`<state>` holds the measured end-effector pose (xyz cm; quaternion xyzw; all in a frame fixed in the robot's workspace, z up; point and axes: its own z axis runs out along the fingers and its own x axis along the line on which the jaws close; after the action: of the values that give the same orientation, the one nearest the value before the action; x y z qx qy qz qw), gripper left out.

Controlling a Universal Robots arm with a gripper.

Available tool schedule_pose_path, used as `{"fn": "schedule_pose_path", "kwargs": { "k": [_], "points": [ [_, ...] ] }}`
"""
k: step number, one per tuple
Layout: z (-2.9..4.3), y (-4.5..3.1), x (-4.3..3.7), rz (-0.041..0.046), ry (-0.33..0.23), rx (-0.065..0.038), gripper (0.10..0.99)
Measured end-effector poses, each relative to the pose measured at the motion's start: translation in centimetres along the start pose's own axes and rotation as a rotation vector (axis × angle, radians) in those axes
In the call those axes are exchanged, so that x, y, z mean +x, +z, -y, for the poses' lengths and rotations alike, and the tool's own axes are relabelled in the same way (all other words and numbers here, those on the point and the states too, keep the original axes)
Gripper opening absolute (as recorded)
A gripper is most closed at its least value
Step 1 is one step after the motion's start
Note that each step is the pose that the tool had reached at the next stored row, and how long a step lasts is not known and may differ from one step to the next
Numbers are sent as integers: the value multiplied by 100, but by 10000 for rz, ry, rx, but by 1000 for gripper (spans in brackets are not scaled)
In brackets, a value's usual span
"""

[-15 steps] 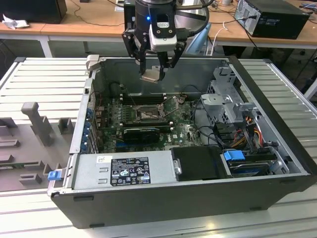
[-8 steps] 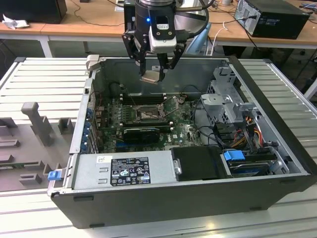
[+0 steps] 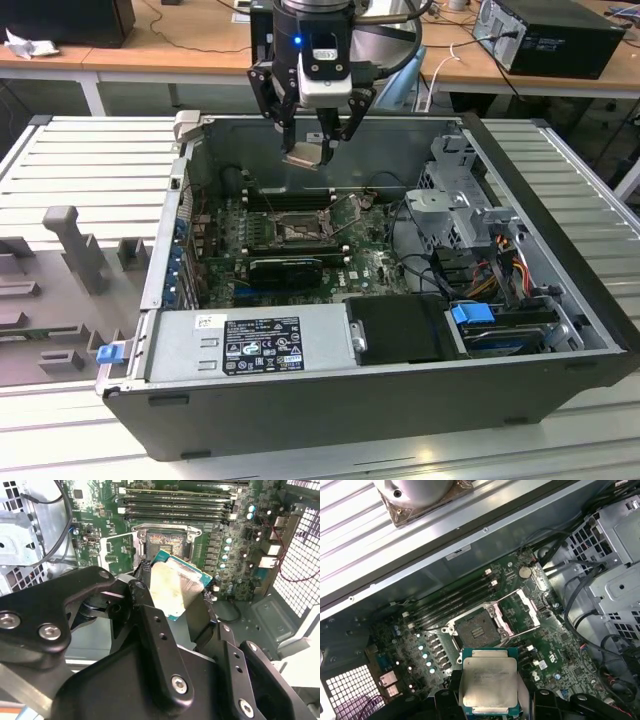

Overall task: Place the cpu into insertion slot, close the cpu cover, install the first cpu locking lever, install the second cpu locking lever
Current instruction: 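Place the cpu into insertion slot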

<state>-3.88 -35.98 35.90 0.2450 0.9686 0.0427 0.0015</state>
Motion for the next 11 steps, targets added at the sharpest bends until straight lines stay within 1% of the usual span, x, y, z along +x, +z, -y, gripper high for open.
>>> {"fn": "schedule_pose_path", "kwargs": {
  "k": [11],
  "points": [
    [0,6,0,62,714,-11,522]
  ]
}}
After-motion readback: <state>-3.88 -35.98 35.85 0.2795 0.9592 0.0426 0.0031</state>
